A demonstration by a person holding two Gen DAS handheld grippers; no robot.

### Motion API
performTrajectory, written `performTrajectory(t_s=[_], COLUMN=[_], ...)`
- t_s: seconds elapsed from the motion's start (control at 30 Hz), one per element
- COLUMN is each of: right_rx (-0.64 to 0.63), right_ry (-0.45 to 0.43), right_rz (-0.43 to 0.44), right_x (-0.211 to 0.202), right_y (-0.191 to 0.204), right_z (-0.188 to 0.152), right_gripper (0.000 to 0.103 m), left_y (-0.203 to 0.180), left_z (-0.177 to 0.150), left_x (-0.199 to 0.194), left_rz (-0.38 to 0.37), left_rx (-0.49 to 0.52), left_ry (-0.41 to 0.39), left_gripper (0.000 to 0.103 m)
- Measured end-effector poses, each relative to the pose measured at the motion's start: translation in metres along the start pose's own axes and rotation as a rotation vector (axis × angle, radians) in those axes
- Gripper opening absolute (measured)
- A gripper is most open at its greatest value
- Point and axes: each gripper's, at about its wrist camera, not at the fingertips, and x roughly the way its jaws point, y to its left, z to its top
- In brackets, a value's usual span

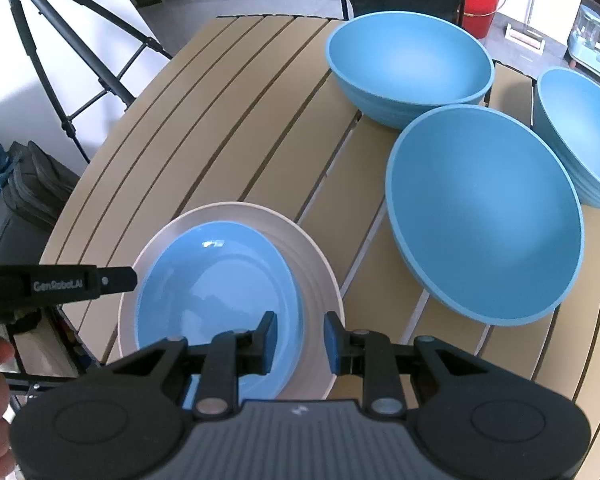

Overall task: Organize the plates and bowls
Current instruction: 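Open both tools to release the shallow blue plate, then pull both open tools back and swing toward the light-blue bowls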

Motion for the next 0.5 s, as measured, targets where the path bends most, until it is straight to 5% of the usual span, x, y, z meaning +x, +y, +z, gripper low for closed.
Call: performTrajectory(t_s=[0.07,0.13,0.2,0.23,0.3,0.4,0.5], right_rx=[0.000,-0.006,-0.021,-0.031,-0.035,-0.027,-0.008], right_ry=[-0.001,-0.006,-0.018,-0.025,-0.025,-0.023,-0.038], right_rz=[0.011,0.026,0.025,0.024,0.022,0.010,-0.005], right_x=[-0.006,-0.017,-0.029,-0.038,-0.050,-0.069,-0.088], right_y=[0.001,0.003,0.006,0.007,0.008,0.005,0.002], right_z=[-0.001,-0.003,-0.005,-0.007,-0.009,-0.014,-0.020], right_gripper=[0.025,0.040,0.071,0.076,0.088,0.103,0.103], left_y=[0.000,0.000,0.000,0.001,0.003,0.003,0.002], left_z=[-0.001,-0.002,-0.005,-0.005,-0.008,-0.012,-0.017], left_x=[-0.010,-0.023,-0.040,-0.045,-0.063,-0.084,-0.103], left_rz=[0.003,0.019,0.031,0.032,0.038,0.050,0.038], left_rx=[0.005,0.016,0.028,0.030,0.034,0.049,0.054], left_ry=[-0.011,-0.034,-0.058,-0.064,-0.087,-0.107,-0.108], left_gripper=[0.036,0.060,0.076,0.089,0.101,0.103,0.103])
